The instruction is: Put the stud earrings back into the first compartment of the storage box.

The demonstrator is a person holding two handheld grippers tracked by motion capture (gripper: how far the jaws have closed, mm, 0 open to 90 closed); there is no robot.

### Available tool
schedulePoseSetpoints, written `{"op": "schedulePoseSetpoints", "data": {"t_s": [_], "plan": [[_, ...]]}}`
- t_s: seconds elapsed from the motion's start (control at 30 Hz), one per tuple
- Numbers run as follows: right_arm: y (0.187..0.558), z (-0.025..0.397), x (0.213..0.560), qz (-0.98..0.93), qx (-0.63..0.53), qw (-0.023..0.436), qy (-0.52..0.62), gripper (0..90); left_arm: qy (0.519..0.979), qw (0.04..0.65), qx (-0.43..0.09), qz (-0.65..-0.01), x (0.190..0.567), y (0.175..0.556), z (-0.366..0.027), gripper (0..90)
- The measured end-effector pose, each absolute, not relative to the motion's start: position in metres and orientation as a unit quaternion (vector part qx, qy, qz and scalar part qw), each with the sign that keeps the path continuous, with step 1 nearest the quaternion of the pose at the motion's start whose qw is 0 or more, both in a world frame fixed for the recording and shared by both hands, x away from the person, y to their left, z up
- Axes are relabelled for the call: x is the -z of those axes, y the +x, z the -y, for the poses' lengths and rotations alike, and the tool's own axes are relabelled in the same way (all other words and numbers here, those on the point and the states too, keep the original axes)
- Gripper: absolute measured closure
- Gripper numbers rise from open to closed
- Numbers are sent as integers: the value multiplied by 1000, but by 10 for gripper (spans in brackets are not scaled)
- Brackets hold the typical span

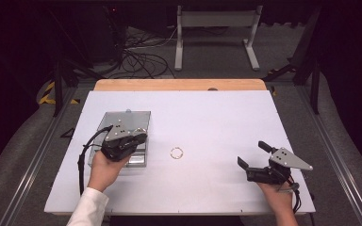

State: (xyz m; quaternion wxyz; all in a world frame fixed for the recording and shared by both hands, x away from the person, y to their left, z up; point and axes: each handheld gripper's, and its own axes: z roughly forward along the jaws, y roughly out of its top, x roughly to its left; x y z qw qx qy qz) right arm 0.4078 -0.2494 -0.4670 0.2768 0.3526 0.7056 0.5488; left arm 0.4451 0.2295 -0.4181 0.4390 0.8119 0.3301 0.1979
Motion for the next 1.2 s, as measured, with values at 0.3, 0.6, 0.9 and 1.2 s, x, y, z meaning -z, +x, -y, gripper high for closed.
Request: {"op": "schedulePoseSetpoints", "data": {"t_s": [0.3,0.6,0.9,1.2], "plan": [[408,249,467,-706,-549,276,353,23,802,433,-206,-357,422,443,-261,864],[408,248,468,-707,-548,276,353,23,794,421,-213,-384,429,444,-287,864],[409,248,468,-707,-547,276,352,23,793,393,-206,-418,444,449,-304,862],[409,248,468,-708,-547,276,352,23,794,360,-217,-439,449,453,-314,858]]}}
